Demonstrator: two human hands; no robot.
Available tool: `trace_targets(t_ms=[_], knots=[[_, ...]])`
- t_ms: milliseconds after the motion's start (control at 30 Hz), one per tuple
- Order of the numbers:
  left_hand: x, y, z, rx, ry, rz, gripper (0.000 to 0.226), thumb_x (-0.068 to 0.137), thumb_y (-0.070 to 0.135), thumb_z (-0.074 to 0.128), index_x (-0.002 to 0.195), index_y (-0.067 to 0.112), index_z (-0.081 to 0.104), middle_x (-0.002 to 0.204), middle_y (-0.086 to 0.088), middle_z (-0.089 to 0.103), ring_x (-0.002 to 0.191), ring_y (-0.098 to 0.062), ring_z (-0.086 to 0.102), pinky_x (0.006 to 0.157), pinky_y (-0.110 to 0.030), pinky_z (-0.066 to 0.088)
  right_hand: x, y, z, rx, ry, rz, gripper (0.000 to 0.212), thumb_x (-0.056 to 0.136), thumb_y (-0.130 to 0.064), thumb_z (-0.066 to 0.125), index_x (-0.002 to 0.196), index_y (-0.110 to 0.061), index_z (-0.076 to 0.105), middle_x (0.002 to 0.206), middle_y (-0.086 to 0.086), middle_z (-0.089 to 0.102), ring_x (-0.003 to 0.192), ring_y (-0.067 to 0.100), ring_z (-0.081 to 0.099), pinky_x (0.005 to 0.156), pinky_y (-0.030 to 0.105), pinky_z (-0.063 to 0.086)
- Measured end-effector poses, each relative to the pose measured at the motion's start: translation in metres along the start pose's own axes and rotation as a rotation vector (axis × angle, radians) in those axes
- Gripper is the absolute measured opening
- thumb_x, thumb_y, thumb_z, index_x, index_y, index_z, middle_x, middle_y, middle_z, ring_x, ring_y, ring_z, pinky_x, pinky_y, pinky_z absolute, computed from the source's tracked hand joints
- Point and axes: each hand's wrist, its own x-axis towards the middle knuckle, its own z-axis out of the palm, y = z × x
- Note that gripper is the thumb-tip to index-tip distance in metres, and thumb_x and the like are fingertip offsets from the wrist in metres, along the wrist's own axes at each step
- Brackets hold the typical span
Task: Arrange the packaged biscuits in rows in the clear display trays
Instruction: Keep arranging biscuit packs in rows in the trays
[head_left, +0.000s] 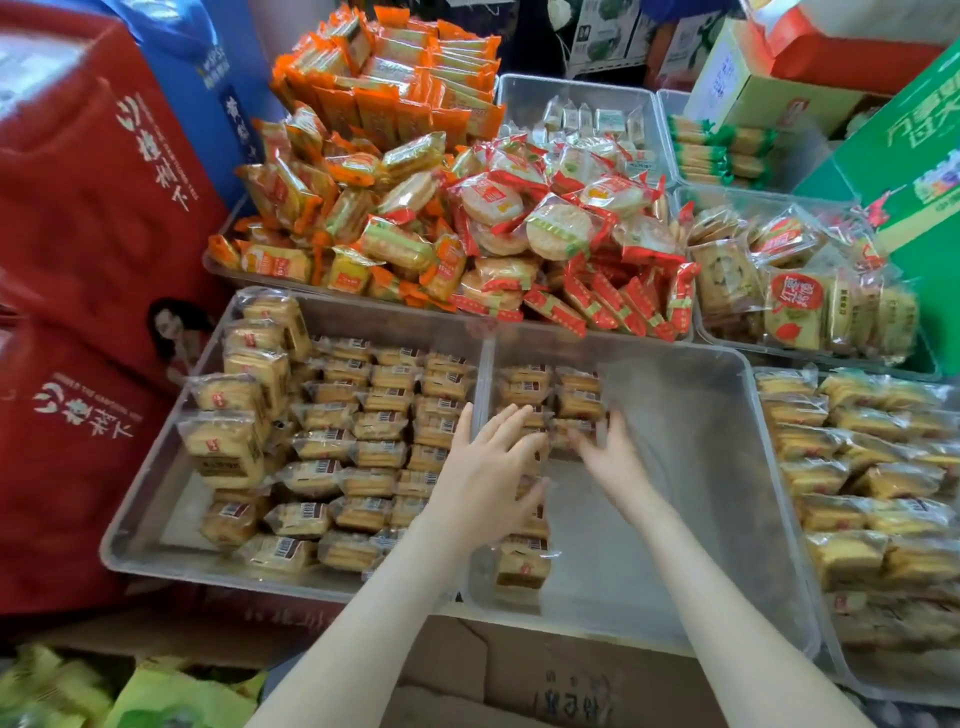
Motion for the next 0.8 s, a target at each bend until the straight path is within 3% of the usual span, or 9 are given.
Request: trace_targets(t_ms=[67,167,233,333,433,500,600,667,800], knots=[[-0.011,-0.013,-0.012,-0.145,0.153,-0.095,0.049,0.097,0.04,0.038,0.136,0.014,0.054,0.151,-0.01,0.043,0.143,-0.023,0.034,0.12,-0.047,0.015,-0.014,-0.022,0.003,-0.147,0.228,-0.119,0.073,0.094,-0.021,0.06,0.152,-0.01,0.016,0.155,0.014,0.027,0.142,0.029,0.026,0.112,0.04,0.029],[-0.039,-0.054,-0.043,-0.018,0.433,-0.323,0.042,0.098,0.025,0.052,0.136,0.008,0.053,0.147,-0.017,0.045,0.139,-0.031,0.038,0.116,-0.052,0.026,-0.039,-0.069,0.032,-0.181,0.381,-0.498,0.072,0.09,-0.005,0.061,0.151,-0.005,0.021,0.151,0.016,0.031,0.139,0.024,0.023,0.114,0.035,0.027],[-0.064,-0.093,-0.063,0.175,0.467,-0.534,0.056,0.089,0.019,0.067,0.14,0.003,0.048,0.145,-0.027,0.043,0.134,-0.043,0.041,0.11,-0.058,0.032,-0.054,-0.099,0.068,-0.212,0.275,-0.686,0.071,0.089,-0.001,0.061,0.15,-0.004,0.023,0.148,0.015,0.033,0.136,0.021,0.024,0.113,0.028,0.021],[-0.098,-0.136,-0.077,0.263,0.3,-0.851,0.086,0.076,0.029,0.081,0.144,-0.004,0.039,0.139,-0.037,0.04,0.121,-0.051,0.043,0.099,-0.058,0.042,-0.073,-0.139,0.132,-0.256,-0.147,-0.841,0.07,0.095,-0.002,0.051,0.154,-0.01,0.013,0.155,0.009,0.021,0.143,0.018,0.015,0.117,0.025,0.015],[-0.107,-0.143,-0.083,0.327,0.149,-0.902,0.088,0.07,0.031,0.084,0.138,-0.008,0.044,0.132,-0.033,0.047,0.117,-0.044,0.046,0.099,-0.049,0.044,-0.074,-0.163,0.195,-0.36,-0.376,-0.922,0.071,0.096,0.005,0.042,0.155,-0.009,0.006,0.159,0.014,0.009,0.148,0.027,0.007,0.121,0.036,0.015],[-0.105,-0.14,-0.082,0.277,0.167,-0.922,0.072,0.089,0.022,0.063,0.149,-0.001,0.029,0.144,-0.029,0.032,0.129,-0.04,0.037,0.109,-0.04,0.034,-0.07,-0.177,0.222,-0.394,-0.397,-0.921,0.069,0.093,0.011,0.039,0.153,-0.003,0.01,0.159,0.021,0.009,0.148,0.034,0.006,0.121,0.036,0.012],[-0.108,-0.143,-0.077,0.119,0.248,-1.013,0.066,0.096,0.007,0.045,0.156,0.014,0.018,0.15,-0.025,0.019,0.125,-0.038,0.036,0.107,-0.035,0.032,-0.058,-0.187,0.237,-0.403,-0.327,-0.87,0.059,0.093,0.01,0.038,0.149,0.006,0.022,0.148,0.027,0.027,0.136,0.039,0.028,0.114,0.033,0.021],[-0.114,-0.142,-0.072,0.067,0.259,-0.985,0.07,0.096,0.0,0.044,0.156,0.018,0.014,0.151,-0.024,0.013,0.124,-0.036,0.037,0.106,-0.034,0.035,-0.051,-0.185,0.238,-0.384,-0.34,-0.848,0.054,0.093,0.01,0.041,0.146,0.005,0.033,0.136,0.023,0.037,0.127,0.036,0.037,0.112,0.034,0.03],[-0.116,-0.142,-0.079,-0.088,0.287,-0.972,0.078,0.093,-0.005,0.047,0.157,0.015,0.007,0.151,-0.023,0.01,0.124,-0.032,0.038,0.107,-0.033,0.035,-0.057,-0.186,0.23,-0.265,-0.416,-0.7,0.032,0.098,-0.004,0.051,0.129,-0.008,0.053,0.124,0.003,0.04,0.114,0.014,0.044,0.101,0.019,0.036]])
